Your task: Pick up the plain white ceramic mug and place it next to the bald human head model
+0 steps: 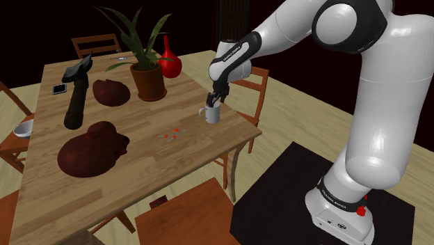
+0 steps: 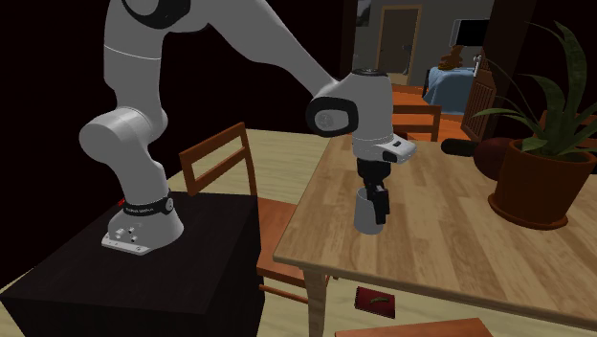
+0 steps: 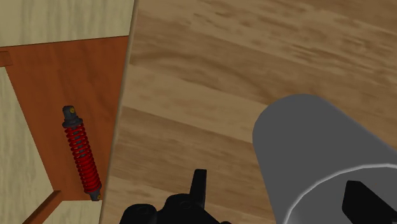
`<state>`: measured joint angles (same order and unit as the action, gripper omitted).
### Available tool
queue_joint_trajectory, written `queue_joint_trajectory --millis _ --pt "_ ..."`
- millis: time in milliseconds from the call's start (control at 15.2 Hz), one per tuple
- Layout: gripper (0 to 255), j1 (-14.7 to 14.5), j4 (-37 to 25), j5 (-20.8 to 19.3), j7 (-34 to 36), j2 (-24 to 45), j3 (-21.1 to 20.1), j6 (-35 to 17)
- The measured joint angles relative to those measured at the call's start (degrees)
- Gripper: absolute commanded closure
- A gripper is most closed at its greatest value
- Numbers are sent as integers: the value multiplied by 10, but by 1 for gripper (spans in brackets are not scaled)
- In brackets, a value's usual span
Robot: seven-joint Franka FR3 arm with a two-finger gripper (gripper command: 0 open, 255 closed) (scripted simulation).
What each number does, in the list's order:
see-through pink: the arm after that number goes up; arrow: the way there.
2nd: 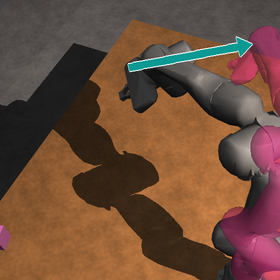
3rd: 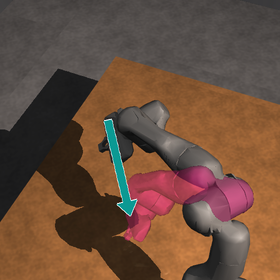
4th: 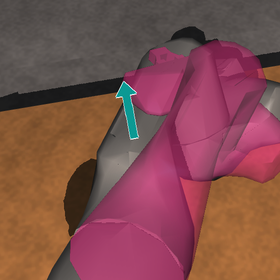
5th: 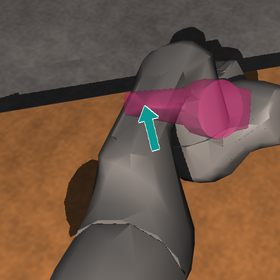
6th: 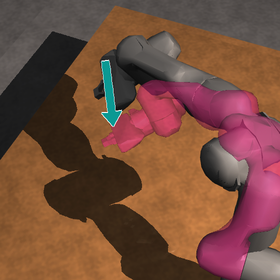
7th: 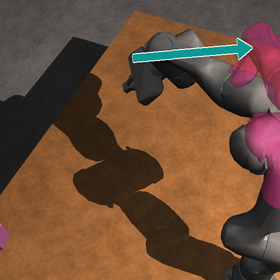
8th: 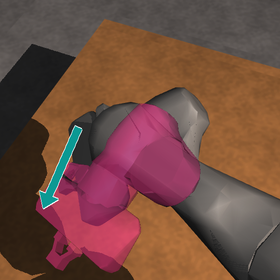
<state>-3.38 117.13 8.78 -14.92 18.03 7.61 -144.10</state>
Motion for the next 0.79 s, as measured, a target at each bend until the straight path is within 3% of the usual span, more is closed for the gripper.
queue_joint_trajectory --millis 66,792 --pt "255 0 0 0 0 0 0 0" --pt "255 0 -1 -1 1 -2 0 3"
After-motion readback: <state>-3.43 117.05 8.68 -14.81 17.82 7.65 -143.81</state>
